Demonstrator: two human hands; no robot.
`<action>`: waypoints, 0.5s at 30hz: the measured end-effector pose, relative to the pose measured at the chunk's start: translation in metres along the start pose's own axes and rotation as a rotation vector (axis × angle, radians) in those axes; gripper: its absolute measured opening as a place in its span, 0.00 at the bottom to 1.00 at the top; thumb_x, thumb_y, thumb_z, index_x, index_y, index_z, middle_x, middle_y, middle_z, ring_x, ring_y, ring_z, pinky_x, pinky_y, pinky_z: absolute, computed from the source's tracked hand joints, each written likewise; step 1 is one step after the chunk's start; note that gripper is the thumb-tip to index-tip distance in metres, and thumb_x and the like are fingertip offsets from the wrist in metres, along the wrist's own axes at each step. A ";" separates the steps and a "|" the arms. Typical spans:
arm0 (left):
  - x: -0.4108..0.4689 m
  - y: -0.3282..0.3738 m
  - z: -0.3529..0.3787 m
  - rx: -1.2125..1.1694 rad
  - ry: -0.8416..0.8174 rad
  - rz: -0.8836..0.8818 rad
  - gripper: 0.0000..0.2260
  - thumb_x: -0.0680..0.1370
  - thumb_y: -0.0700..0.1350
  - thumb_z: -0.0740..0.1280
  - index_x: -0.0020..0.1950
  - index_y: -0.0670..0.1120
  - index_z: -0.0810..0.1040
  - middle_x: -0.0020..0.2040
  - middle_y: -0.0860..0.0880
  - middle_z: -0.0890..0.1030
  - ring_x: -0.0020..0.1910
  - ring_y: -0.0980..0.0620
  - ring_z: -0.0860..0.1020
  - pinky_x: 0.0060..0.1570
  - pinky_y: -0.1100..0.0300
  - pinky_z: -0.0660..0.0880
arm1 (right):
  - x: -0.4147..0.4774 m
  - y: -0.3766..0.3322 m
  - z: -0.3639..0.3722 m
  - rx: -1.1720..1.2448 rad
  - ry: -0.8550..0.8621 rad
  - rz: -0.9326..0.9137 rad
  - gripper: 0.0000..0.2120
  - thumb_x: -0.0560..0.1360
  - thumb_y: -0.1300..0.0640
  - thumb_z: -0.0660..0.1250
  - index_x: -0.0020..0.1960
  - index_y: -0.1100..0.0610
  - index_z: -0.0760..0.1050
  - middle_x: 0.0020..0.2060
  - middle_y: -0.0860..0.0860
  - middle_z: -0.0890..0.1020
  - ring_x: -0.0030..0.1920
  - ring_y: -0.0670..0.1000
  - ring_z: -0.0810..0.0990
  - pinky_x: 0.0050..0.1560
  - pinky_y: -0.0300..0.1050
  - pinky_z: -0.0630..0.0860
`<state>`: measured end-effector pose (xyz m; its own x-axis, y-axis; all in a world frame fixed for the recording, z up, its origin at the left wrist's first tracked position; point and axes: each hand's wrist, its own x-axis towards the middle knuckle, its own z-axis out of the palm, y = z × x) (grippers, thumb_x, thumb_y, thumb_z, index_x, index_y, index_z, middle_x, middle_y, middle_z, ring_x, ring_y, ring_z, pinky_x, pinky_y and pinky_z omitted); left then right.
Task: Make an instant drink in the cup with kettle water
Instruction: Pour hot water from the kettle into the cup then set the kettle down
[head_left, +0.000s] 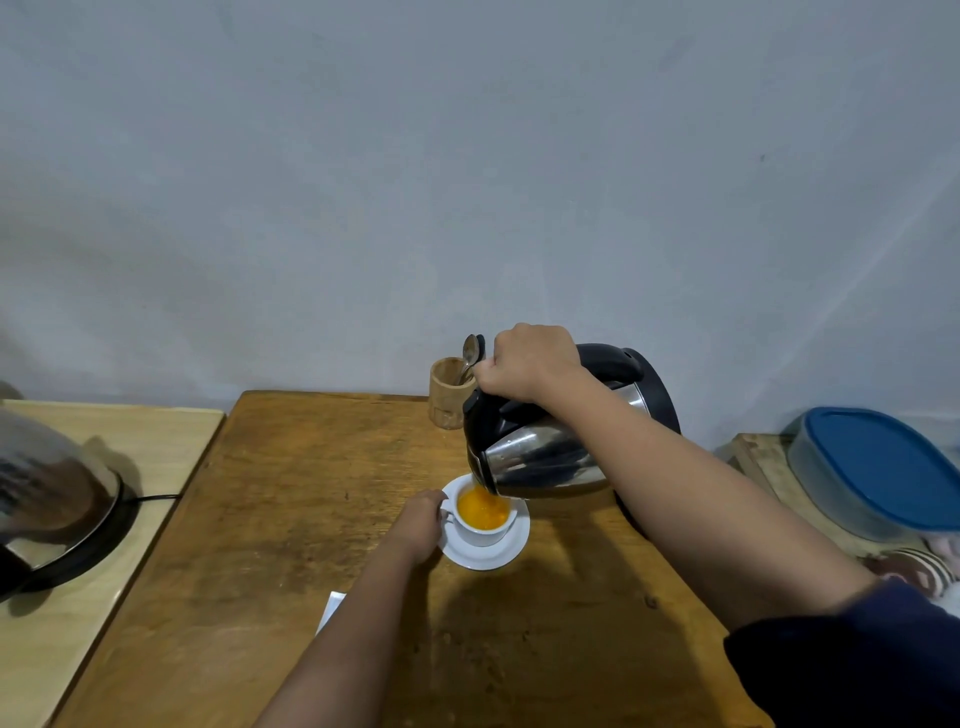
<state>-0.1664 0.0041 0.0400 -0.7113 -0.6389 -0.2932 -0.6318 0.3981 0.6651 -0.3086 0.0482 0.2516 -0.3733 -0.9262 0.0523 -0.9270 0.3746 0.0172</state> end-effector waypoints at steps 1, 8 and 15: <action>0.000 0.000 0.000 -0.002 -0.002 -0.001 0.13 0.79 0.39 0.57 0.63 0.40 0.72 0.62 0.39 0.75 0.56 0.45 0.73 0.52 0.58 0.68 | 0.001 0.000 0.000 -0.001 0.002 -0.003 0.17 0.73 0.52 0.57 0.27 0.56 0.64 0.26 0.50 0.68 0.33 0.54 0.72 0.30 0.39 0.60; -0.001 0.003 -0.002 0.012 -0.005 -0.007 0.13 0.79 0.38 0.57 0.62 0.39 0.73 0.62 0.39 0.74 0.59 0.42 0.73 0.56 0.56 0.70 | 0.003 -0.003 -0.002 -0.008 0.008 -0.002 0.16 0.73 0.49 0.55 0.32 0.58 0.68 0.27 0.50 0.68 0.35 0.55 0.73 0.31 0.40 0.62; -0.004 0.005 -0.003 -0.032 -0.004 -0.034 0.13 0.79 0.39 0.57 0.62 0.40 0.73 0.62 0.40 0.75 0.58 0.44 0.74 0.52 0.59 0.68 | -0.006 0.010 -0.003 0.087 0.031 0.056 0.18 0.73 0.51 0.57 0.26 0.56 0.62 0.26 0.50 0.68 0.27 0.50 0.65 0.29 0.40 0.59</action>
<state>-0.1658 0.0067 0.0465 -0.6910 -0.6487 -0.3190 -0.6453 0.3548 0.6765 -0.3150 0.0579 0.2541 -0.4248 -0.9016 0.0818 -0.9047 0.4196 -0.0736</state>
